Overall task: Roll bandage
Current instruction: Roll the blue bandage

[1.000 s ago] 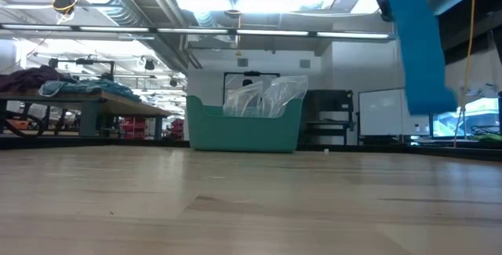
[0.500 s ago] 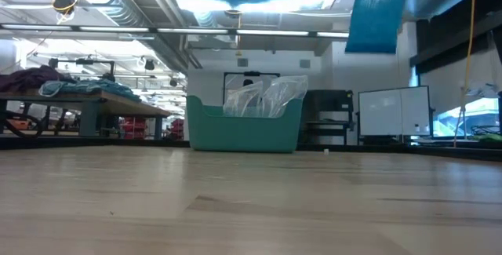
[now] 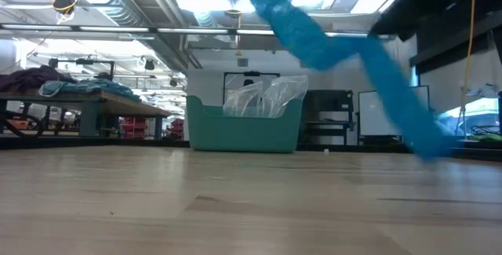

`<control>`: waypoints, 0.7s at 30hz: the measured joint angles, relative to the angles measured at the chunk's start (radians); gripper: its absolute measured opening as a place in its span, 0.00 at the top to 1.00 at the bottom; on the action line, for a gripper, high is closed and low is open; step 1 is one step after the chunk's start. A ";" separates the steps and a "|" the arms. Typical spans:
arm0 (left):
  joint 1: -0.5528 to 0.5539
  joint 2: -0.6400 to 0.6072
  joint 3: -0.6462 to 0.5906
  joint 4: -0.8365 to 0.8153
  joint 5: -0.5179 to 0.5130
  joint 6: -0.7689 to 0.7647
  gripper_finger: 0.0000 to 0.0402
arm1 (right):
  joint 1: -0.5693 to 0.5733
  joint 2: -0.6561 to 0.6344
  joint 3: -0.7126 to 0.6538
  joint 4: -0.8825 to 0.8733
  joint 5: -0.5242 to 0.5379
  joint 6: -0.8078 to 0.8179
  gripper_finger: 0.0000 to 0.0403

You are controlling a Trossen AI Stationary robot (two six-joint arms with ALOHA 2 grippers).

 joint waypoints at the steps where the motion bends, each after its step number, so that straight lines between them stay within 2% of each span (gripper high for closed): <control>1: 0.020 0.000 0.000 0.052 0.022 0.045 0.99 | 0.000 0.015 0.001 -0.012 0.006 0.000 0.69; 3: 0.067 0.000 0.000 0.136 0.056 0.118 0.99 | 0.000 0.034 0.024 -0.068 -0.007 0.001 0.61; 5: 0.118 0.000 0.000 0.193 0.074 0.154 0.98 | 0.000 0.042 0.081 -0.107 -0.069 0.009 0.54; 8: 0.197 0.000 0.000 0.256 0.079 0.162 0.97 | 0.000 0.044 0.204 -0.213 -0.190 0.012 0.47; 10: 0.243 0.000 0.000 0.276 0.080 0.152 0.97 | 0.001 0.043 0.280 -0.219 -0.214 0.012 0.44; 14: 0.316 0.008 0.000 0.311 0.102 0.128 0.97 | 0.028 0.044 0.299 -0.006 -0.181 -0.055 0.42; 18: 0.334 0.015 0.000 0.281 0.103 0.128 0.97 | 0.064 0.102 0.202 0.306 -0.092 -0.157 0.41; 21: 0.321 0.019 0.000 0.312 0.090 0.160 0.97 | 0.075 0.198 0.115 0.530 -0.054 -0.199 0.41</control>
